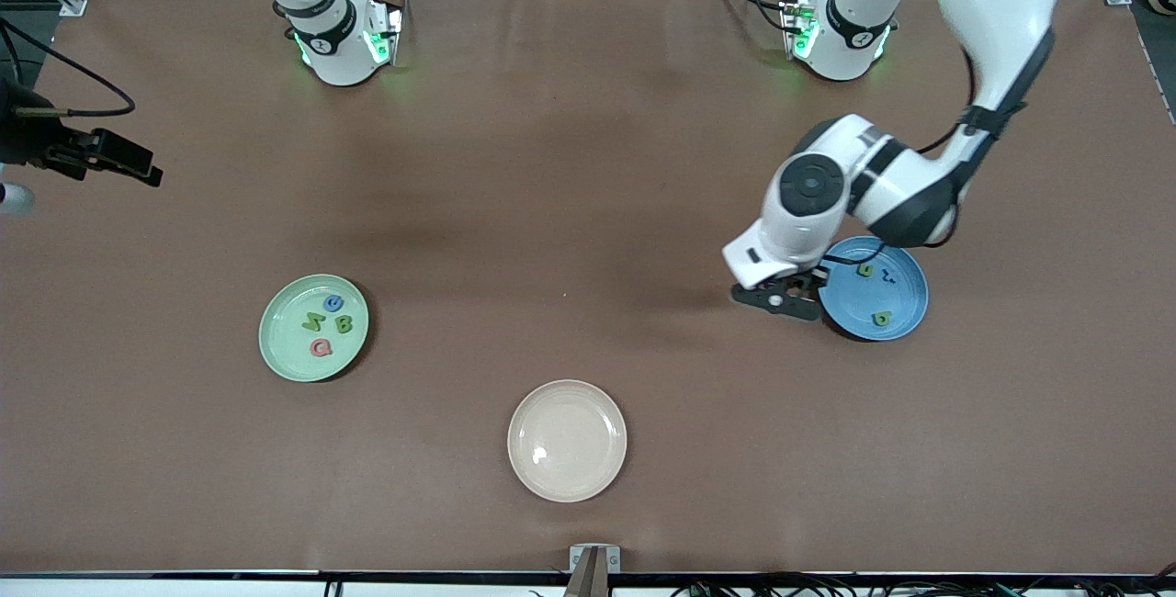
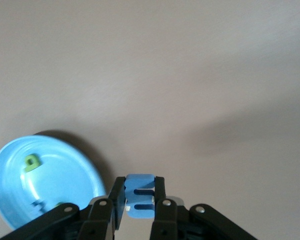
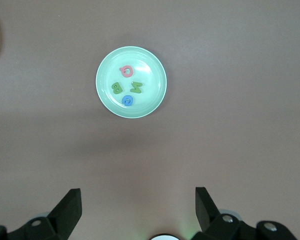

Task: Sort upper and lower case letters into plates
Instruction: 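Lower the m onto the blue plate and open the left gripper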

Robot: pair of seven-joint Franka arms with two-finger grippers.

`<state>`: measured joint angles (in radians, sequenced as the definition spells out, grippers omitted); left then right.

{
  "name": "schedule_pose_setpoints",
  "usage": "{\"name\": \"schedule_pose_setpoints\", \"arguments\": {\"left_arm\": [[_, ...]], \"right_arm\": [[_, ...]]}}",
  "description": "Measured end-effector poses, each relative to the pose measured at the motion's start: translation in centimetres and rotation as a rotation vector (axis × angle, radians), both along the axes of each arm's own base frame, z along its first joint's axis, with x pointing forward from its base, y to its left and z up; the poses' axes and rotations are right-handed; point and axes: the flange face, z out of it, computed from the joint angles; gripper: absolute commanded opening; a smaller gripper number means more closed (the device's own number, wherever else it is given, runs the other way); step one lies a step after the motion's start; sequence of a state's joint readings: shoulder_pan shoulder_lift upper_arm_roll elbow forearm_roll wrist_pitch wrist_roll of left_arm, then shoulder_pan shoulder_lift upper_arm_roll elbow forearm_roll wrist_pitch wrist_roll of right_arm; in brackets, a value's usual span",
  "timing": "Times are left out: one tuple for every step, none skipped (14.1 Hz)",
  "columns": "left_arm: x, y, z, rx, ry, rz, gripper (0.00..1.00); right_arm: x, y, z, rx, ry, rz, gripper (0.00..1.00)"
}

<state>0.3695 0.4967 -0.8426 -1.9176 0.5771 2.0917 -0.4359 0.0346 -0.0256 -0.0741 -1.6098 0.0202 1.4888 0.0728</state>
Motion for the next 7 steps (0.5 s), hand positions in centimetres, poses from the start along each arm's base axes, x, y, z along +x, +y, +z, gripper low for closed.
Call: {"name": "schedule_pose_setpoints", "arguments": {"left_arm": [[0.1, 1.9, -0.4, 0.0, 0.015, 0.007, 0.1], [0.1, 3.6, -1.0, 0.007, 0.028, 0.01, 0.1], [0.1, 5.2, -1.6, 0.017, 0.033, 0.011, 0.1], [0.0, 6.4, -2.1, 0.023, 0.03, 0.014, 0.1], [0.0, 7.4, -2.6, 0.021, 0.02, 0.014, 0.1], [-0.2, 8.3, -3.1, 0.015, 0.012, 0.014, 0.1], [-0.5, 9.0, -3.7, 0.012, 0.006, 0.01, 0.1]], "right_arm": [[-0.2, 0.2, 0.2, -0.002, -0.004, 0.004, 1.0], [-0.4, 0.4, 0.5, -0.007, -0.009, 0.009, 1.0], [-0.5, 0.6, 0.7, -0.014, -0.012, 0.015, 1.0], [-0.6, 0.8, 0.8, -0.02, -0.014, 0.02, 1.0], [-0.6, 1.0, 0.8, -0.025, -0.014, 0.024, 1.0], [-0.6, 1.1, 0.7, -0.028, -0.013, 0.026, 1.0], [-0.6, 1.0, 0.6, -0.029, -0.014, 0.026, 1.0]]}}
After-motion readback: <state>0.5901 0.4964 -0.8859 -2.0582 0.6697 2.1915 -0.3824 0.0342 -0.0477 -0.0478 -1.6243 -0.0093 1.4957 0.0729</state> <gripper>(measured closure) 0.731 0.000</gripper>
